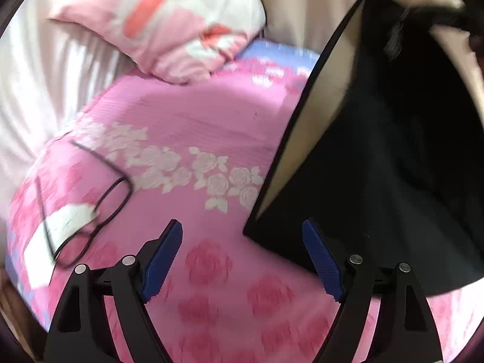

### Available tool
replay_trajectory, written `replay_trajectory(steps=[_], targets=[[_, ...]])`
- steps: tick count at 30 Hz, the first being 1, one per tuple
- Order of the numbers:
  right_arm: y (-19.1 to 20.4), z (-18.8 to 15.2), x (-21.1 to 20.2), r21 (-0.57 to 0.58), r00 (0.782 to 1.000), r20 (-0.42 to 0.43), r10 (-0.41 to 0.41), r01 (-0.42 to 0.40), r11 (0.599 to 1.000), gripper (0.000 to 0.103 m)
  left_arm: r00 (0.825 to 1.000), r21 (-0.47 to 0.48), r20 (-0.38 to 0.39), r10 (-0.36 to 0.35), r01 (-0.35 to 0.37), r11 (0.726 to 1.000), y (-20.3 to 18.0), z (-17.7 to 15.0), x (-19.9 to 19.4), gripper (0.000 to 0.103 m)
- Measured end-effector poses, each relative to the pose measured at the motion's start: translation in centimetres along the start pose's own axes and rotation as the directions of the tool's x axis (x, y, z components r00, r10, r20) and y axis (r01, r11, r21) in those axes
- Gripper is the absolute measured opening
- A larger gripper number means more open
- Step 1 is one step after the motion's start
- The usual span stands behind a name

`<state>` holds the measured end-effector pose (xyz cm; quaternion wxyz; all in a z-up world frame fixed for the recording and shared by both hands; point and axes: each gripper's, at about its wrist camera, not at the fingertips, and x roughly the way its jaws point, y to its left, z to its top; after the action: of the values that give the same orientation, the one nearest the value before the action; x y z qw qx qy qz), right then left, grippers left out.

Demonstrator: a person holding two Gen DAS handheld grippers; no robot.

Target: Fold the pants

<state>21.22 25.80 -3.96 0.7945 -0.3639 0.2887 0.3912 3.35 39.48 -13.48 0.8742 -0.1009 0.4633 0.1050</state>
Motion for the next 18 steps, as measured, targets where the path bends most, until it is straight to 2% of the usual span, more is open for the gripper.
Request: replay_trajectory(steps=[2,5,6,8,9,10,12,13,14,16,17,18], targets=[[2.6,-0.7,-0.4,0.002,1.000,0.031,-0.003,0.003,1.000,0.008,0.999,0.014,-0.033,0.002,-0.001,1.000,-0.2,0.2,1.5,0.079],[9.3,-2.6,1.5,-0.074,0.999,0.033,0.006,-0.003,0.997,0.008,0.997,0.029,-0.071,0.035,-0.033,0.999,-0.4,-1.0,2.6,0.080],[12.7,-3.5,3.0,-0.107,0.999,0.001,0.043,-0.043,0.993,0.008,0.998,0.020,-0.046,0.035,-0.034,0.999,-0.3,-1.4,2.1,0.080],[17.0,-4.9,5.2,-0.139,0.992,-0.054,0.112,-0.118,0.983,0.008,0.998,-0.010,-0.040,0.049,-0.049,0.999,0.4,-2.6,0.8,0.080],[18.5,-5.5,6.0,-0.122,0.984,-0.073,0.161,-0.169,0.978,0.008,0.998,-0.018,-0.034,0.049,-0.050,0.999,0.6,-3.2,0.2,0.080],[19.4,-6.1,7.0,-0.058,0.971,-0.106,0.213,-0.220,0.974,0.009,0.996,-0.039,-0.045,0.073,-0.075,0.996,1.4,-4.2,-0.5,0.079],[20.5,-6.8,7.5,-0.042,0.974,-0.097,0.205,-0.210,0.977,0.014,0.992,-0.031,-0.054,0.115,-0.116,0.993,2.6,-6.3,-2.3,0.079],[20.3,-6.8,7.5,-0.001,0.969,-0.090,0.228,-0.229,0.973,0.015,0.990,-0.025,-0.053,0.131,-0.133,0.991,3.0,-7.2,-3.0,0.079],[19.6,-6.8,7.7,0.067,0.958,-0.094,0.270,-0.265,0.962,0.020,0.988,-0.024,-0.053,0.145,-0.146,0.989,3.5,-7.9,-3.6,0.079],[18.3,-6.8,8.0,0.176,0.928,-0.074,0.366,-0.349,0.921,0.043,0.984,-0.034,-0.056,0.168,-0.170,0.985,4.4,-9.1,-4.9,0.079],[17.7,-6.9,8.0,0.222,0.894,-0.051,0.444,-0.424,0.878,0.062,0.985,-0.045,-0.049,0.167,-0.170,0.984,4.7,-9.3,-5.4,0.079],[16.8,-7.0,7.6,0.273,0.840,-0.017,0.542,-0.518,0.811,0.061,0.987,-0.056,-0.039,0.158,-0.160,0.986,4.8,-9.5,-6.0,0.079]])
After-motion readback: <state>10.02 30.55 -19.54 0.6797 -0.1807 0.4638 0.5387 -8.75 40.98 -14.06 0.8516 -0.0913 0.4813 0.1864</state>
